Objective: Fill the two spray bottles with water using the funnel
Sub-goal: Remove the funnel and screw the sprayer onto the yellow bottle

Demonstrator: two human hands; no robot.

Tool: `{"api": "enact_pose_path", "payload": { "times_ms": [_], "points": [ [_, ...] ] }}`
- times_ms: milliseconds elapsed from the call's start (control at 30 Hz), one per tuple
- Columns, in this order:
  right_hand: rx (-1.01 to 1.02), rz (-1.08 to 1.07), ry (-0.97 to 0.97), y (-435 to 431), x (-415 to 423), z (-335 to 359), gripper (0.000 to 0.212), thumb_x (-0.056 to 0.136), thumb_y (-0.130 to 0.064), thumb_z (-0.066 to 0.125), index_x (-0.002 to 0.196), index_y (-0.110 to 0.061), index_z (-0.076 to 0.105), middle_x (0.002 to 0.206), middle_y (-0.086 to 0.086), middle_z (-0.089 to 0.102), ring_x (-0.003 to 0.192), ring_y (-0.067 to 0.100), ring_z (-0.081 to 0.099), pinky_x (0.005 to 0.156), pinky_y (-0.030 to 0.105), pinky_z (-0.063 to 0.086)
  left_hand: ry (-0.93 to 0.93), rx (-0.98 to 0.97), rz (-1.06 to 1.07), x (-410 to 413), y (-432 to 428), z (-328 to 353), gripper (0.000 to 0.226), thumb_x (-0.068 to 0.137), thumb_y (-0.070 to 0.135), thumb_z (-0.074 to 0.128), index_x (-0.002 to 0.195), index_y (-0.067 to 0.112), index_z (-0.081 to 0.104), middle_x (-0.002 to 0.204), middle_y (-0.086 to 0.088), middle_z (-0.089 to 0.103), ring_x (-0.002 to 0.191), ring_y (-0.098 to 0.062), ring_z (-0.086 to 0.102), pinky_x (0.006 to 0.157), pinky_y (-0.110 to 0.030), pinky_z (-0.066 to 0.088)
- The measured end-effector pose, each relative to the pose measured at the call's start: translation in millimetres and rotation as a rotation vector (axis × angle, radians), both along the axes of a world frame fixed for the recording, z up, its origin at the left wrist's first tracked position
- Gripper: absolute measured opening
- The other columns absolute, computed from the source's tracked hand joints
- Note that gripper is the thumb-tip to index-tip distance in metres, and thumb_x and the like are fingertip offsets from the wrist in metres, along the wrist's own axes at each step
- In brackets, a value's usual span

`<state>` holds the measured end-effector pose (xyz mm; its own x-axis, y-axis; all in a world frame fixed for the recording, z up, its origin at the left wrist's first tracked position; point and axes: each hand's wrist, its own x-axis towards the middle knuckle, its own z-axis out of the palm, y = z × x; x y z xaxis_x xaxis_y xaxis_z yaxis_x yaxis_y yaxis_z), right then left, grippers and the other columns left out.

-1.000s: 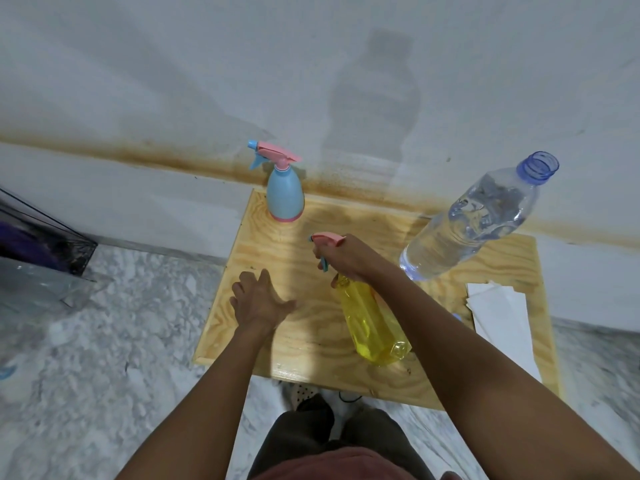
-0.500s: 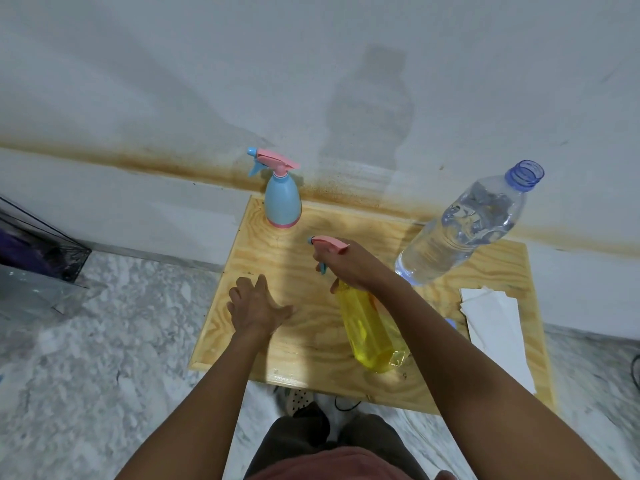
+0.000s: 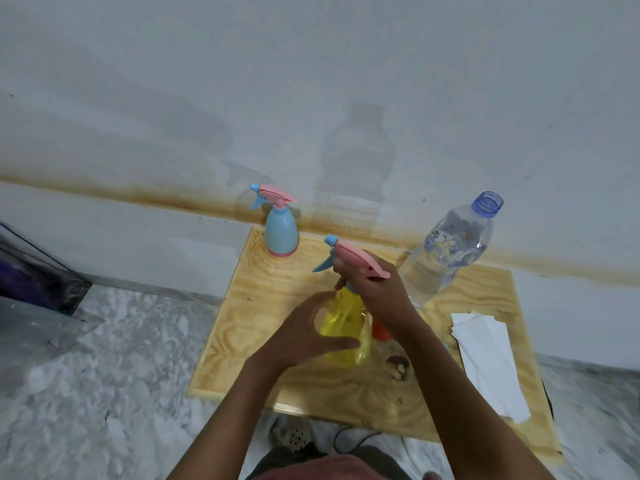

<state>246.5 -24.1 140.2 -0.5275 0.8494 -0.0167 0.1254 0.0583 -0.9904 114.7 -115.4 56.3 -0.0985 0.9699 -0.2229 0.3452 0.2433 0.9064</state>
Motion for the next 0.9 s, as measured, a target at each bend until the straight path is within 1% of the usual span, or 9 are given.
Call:
{"api": "enact_pose_path", "payload": {
  "times_ms": [100, 167, 300, 400, 500, 633, 767, 833, 900],
  "points": [
    [0.040, -0.036, 0.001, -0.3, -0.3, 0.8, 0.010, 0.088, -0.024, 0.071, 0.096, -0.029, 0.072, 0.077, -0.011, 0.071, 0.067, 0.000, 0.062, 0.061, 0.014, 0.046, 0.003, 0.057, 0.095, 9.2, 5.6, 0.5, 0.080, 0.064, 0.049, 0.089, 0.134, 0.033, 0.053, 0.125, 0.018, 0.063, 0.117, 0.004, 0.057, 0.102, -0.028, 0.049],
    [0.094, -0.041, -0.021, 0.7, 0.1, -2.8, 0.022, 0.086, -0.024, 0.074, 0.107, -0.029, 0.068, 0.090, -0.017, 0.071, 0.078, -0.004, 0.063, 0.068, 0.014, 0.048, 0.038, 0.091, 0.150, 10.0, 7.5, -0.3, 0.087, 0.064, 0.050, 0.088, 0.138, 0.025, 0.051, 0.126, 0.012, 0.062, 0.118, -0.003, 0.057, 0.102, -0.034, 0.050],
    [0.092, -0.067, -0.083, 1.4, 6.9, -24.3, 0.042, 0.085, -0.033, 0.075, 0.123, -0.023, 0.060, 0.114, -0.012, 0.068, 0.107, 0.000, 0.062, 0.092, 0.030, 0.053, 0.095, 0.151, 0.267, 9.7, 13.6, 2.9, 0.083, 0.067, 0.039, 0.090, 0.138, 0.021, 0.051, 0.118, 0.014, 0.058, 0.112, -0.005, 0.056, 0.096, -0.027, 0.050],
    [0.110, -0.078, -0.099, 4.6, 7.8, -32.7, 0.037, 0.087, -0.032, 0.073, 0.120, -0.020, 0.064, 0.111, -0.013, 0.070, 0.106, -0.007, 0.062, 0.089, 0.023, 0.052, 0.112, 0.187, 0.287, 6.3, 22.1, 0.4, 0.079, 0.066, 0.036, 0.091, 0.135, 0.021, 0.054, 0.115, 0.013, 0.060, 0.107, -0.006, 0.058, 0.093, -0.029, 0.052],
    [0.154, -0.107, -0.122, 16.2, 0.5, -37.0, 0.035, 0.087, -0.031, 0.073, 0.119, -0.017, 0.067, 0.111, -0.010, 0.072, 0.106, -0.003, 0.064, 0.089, 0.018, 0.050, 0.158, 0.204, 0.309, 0.6, 37.2, -12.4, 0.077, 0.066, 0.040, 0.089, 0.132, 0.021, 0.056, 0.116, 0.004, 0.061, 0.107, -0.011, 0.059, 0.089, -0.032, 0.053],
    [0.149, -0.137, -0.160, 36.4, -13.2, -49.2, 0.033, 0.089, -0.031, 0.070, 0.119, -0.017, 0.068, 0.112, -0.008, 0.072, 0.106, 0.004, 0.066, 0.097, 0.029, 0.052, 0.245, 0.138, 0.309, -11.0, 68.0, -31.5, 0.077, 0.067, 0.043, 0.087, 0.133, 0.020, 0.056, 0.113, -0.003, 0.061, 0.105, -0.019, 0.059, 0.080, -0.024, 0.047],
    [0.116, -0.156, -0.224, 56.0, -27.6, -70.1, 0.034, 0.090, -0.037, 0.066, 0.121, -0.024, 0.066, 0.113, -0.008, 0.072, 0.109, 0.013, 0.066, 0.097, 0.039, 0.052, 0.268, 0.039, 0.280, -22.1, 95.7, -45.9, 0.081, 0.070, 0.043, 0.084, 0.139, 0.019, 0.051, 0.126, -0.003, 0.060, 0.117, -0.020, 0.057, 0.086, -0.027, 0.047],
    [0.105, -0.161, -0.231, 64.5, -35.3, -75.4, 0.034, 0.091, -0.036, 0.065, 0.123, -0.025, 0.065, 0.116, -0.008, 0.071, 0.112, 0.013, 0.064, 0.099, 0.036, 0.051, 0.262, 0.033, 0.279, -28.0, 107.3, -51.9, 0.082, 0.071, 0.043, 0.084, 0.141, 0.019, 0.049, 0.132, -0.004, 0.059, 0.123, -0.021, 0.055, 0.092, -0.030, 0.048],
    [0.092, -0.163, -0.227, 73.7, -44.1, -77.2, 0.034, 0.091, -0.033, 0.066, 0.124, -0.024, 0.064, 0.119, -0.009, 0.069, 0.114, 0.011, 0.062, 0.097, 0.024, 0.049, 0.261, 0.033, 0.277, -35.1, 118.9, -55.9, 0.080, 0.072, 0.041, 0.083, 0.141, 0.018, 0.049, 0.133, -0.005, 0.058, 0.125, -0.022, 0.054, 0.094, -0.031, 0.047]
  ]
}}
